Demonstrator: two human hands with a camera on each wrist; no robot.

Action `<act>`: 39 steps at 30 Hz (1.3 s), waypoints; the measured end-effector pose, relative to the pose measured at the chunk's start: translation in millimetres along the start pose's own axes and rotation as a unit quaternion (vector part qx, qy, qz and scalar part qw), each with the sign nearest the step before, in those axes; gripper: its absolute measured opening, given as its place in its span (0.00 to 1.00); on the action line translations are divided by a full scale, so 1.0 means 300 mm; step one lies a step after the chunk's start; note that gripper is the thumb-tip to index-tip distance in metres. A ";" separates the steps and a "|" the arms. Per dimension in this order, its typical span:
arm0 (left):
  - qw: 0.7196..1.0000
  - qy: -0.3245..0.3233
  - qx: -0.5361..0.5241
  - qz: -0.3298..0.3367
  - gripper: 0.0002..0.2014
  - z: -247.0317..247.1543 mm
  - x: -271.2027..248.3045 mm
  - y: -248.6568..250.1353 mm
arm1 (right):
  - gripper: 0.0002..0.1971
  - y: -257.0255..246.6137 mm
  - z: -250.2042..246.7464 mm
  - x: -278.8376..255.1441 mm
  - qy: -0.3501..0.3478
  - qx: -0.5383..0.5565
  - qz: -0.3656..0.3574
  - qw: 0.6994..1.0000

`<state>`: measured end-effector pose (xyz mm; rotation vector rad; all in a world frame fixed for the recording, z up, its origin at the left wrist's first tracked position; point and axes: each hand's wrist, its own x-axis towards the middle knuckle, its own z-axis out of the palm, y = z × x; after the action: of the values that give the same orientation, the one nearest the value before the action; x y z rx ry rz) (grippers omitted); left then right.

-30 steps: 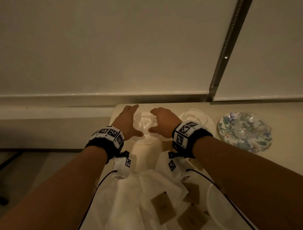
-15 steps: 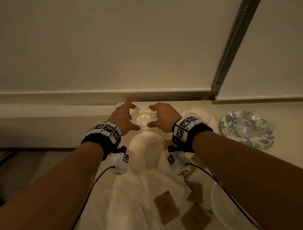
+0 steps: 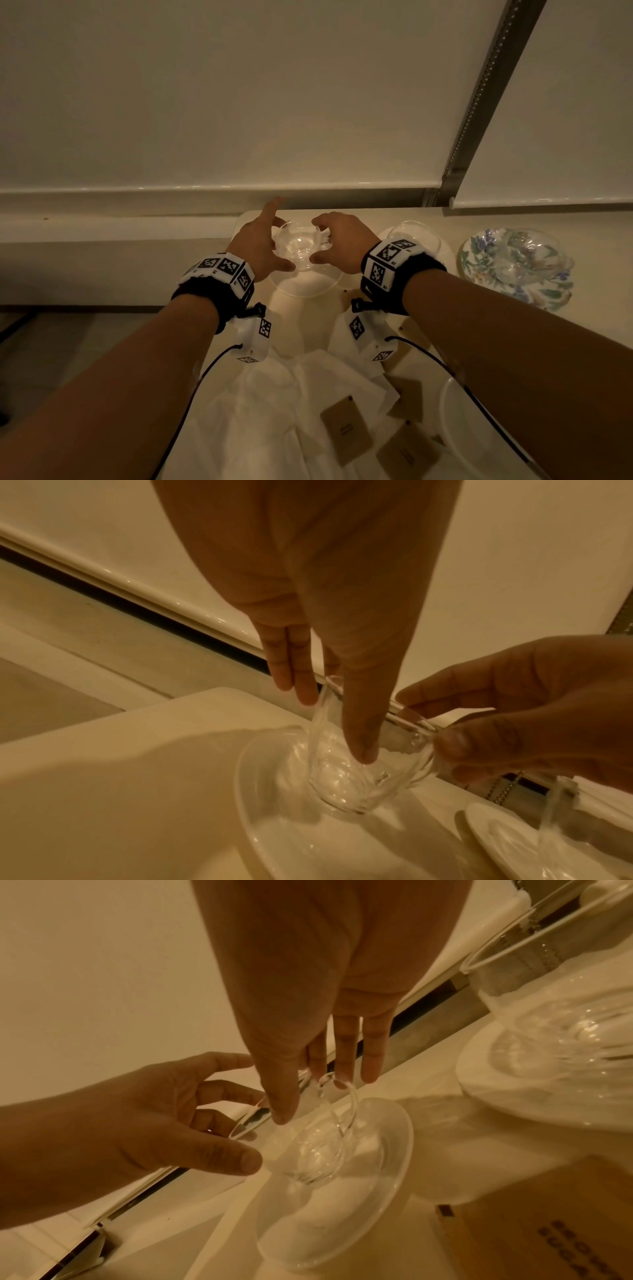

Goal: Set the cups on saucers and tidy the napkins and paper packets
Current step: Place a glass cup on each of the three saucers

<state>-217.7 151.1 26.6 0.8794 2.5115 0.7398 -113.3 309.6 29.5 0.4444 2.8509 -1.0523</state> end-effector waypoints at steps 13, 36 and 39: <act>1.000 -0.001 0.009 -0.002 0.62 0.005 -0.015 0.004 | 0.38 0.005 0.006 -0.018 0.002 0.011 -0.003 1.000; 0.999 -0.042 0.030 0.014 0.66 0.020 0.014 0.042 | 0.35 0.112 -0.145 -0.079 0.138 -0.095 0.005 0.986; 0.998 -0.042 0.035 0.011 0.65 0.022 0.017 0.050 | 0.36 0.196 -0.208 -0.116 0.142 -0.108 0.051 0.983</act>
<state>-211.1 166.7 29.3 0.9418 2.4707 0.6127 -60.7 383.9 46.2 0.7662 3.0999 -0.6996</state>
